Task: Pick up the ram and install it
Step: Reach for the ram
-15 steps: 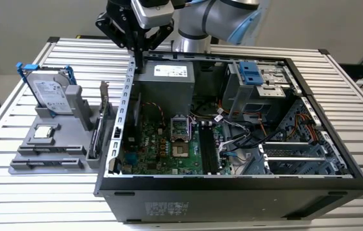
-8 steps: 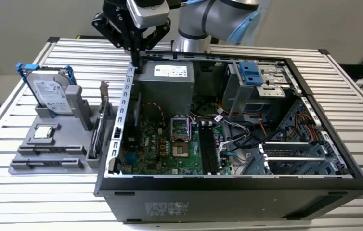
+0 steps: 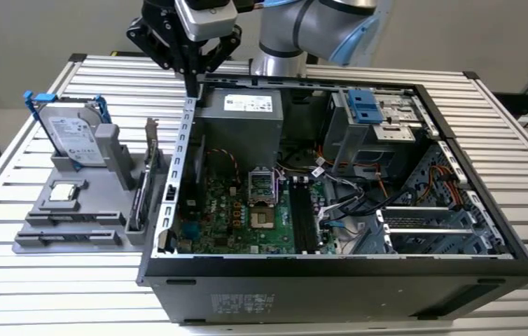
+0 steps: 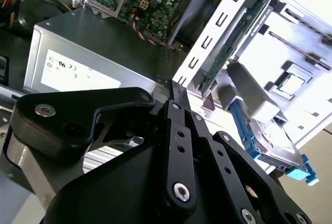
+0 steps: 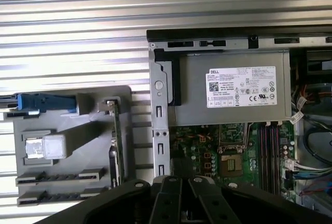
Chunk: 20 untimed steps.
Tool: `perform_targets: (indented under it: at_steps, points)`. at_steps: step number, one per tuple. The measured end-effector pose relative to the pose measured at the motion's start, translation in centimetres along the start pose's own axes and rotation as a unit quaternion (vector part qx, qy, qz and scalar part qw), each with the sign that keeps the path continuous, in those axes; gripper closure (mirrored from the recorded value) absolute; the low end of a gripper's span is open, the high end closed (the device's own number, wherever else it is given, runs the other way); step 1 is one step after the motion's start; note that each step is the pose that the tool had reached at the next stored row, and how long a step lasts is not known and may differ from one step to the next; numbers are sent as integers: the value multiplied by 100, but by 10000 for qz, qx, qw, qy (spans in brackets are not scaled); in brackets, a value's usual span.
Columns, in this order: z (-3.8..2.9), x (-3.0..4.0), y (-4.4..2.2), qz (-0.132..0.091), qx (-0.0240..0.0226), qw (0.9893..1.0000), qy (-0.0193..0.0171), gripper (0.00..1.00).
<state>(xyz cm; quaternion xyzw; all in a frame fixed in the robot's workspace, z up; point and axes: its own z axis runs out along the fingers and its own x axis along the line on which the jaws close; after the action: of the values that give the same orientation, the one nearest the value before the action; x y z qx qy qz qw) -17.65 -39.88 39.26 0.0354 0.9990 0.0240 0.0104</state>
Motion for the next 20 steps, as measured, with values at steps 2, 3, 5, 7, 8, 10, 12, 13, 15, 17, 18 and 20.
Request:
perform_targets:
  at_steps: [2, 3, 5, 7, 8, 10, 12, 13, 15, 17, 18, 20]
  points:
    - [0, 21, -1, 0, 0, 10000, 0, 100]
    - [-1, 31, -2, 0, 0, 10000, 0, 100]
    - [-1, 52, -4, 0, 0, 10000, 0, 100]
    - [-2, 74, -5, 0, 0, 10000, 0, 100]
    - [-2, 86, -6, 0, 0, 10000, 0, 100]
    - [-2, 109, -8, 0, 0, 10000, 0, 100]
    - [-3, 132, -10, 0, 0, 10000, 0, 100]
    - [-3, 143, -10, 0, 0, 10000, 0, 100]
    - [-4, 164, -12, 0, 0, 10000, 0, 100]
    - [-4, 184, -14, 0, 0, 10000, 0, 100]
    - [-4, 195, -15, 0, 0, 10000, 0, 100]
    - [-5, 218, -16, 0, 0, 10000, 0, 100]
